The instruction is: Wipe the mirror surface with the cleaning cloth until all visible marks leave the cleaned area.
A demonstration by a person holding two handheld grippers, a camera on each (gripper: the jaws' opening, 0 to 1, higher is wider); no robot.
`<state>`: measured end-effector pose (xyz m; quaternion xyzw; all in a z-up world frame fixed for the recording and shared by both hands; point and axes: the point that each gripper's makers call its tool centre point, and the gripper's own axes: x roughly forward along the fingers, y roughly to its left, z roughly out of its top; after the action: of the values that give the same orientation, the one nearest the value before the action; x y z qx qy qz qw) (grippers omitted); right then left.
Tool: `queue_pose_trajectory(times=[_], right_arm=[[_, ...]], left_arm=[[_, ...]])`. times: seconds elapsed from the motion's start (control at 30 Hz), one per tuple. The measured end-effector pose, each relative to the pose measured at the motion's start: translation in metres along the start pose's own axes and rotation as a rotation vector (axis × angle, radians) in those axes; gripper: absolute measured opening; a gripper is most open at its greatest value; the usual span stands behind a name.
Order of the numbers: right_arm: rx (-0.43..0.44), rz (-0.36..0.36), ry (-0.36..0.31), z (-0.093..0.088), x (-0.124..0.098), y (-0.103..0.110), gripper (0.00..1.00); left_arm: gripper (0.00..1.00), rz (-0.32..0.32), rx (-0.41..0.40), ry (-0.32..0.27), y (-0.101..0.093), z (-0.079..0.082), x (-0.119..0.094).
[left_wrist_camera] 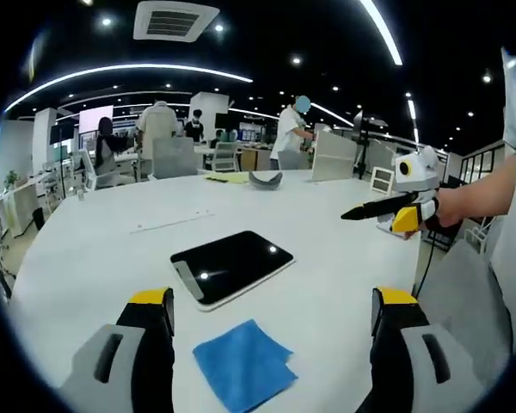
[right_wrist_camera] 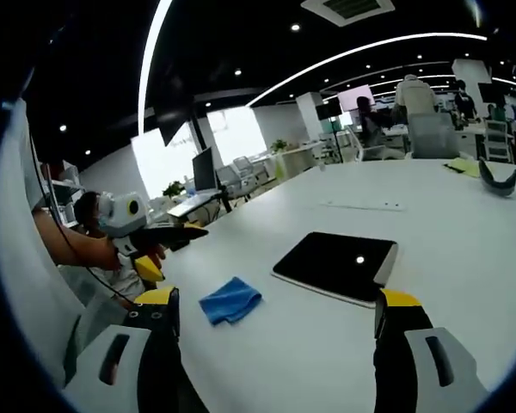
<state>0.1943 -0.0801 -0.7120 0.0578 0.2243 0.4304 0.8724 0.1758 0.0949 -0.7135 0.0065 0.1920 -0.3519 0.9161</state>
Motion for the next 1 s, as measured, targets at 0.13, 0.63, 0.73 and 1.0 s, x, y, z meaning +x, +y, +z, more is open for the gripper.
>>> queue_pose_trajectory(times=[0.13,0.63,0.73,1.0], right_arm=[[0.001,0.0,0.004,-0.001,-0.0006,0.0001,0.94],[-0.002,0.004,0.01,0.0002,0.0006,0.001,0.96],[-0.001,0.009,0.011,0.0009,0.0009,0.0023,0.96],[0.001,0.011,0.019,0.0003,0.0016,0.0031,0.96]], left_arm=[[0.96,-0.007,0.009,0.002,-0.0012,0.0009,0.0004],[0.96,0.0,0.001,-0.003,0.0022,0.0026,-0.0023],[0.96,0.001,0.002,-0.003,0.0031,0.0026,-0.0027],[0.96,0.001,0.013,-0.003,0.0058,0.0036,-0.0031]])
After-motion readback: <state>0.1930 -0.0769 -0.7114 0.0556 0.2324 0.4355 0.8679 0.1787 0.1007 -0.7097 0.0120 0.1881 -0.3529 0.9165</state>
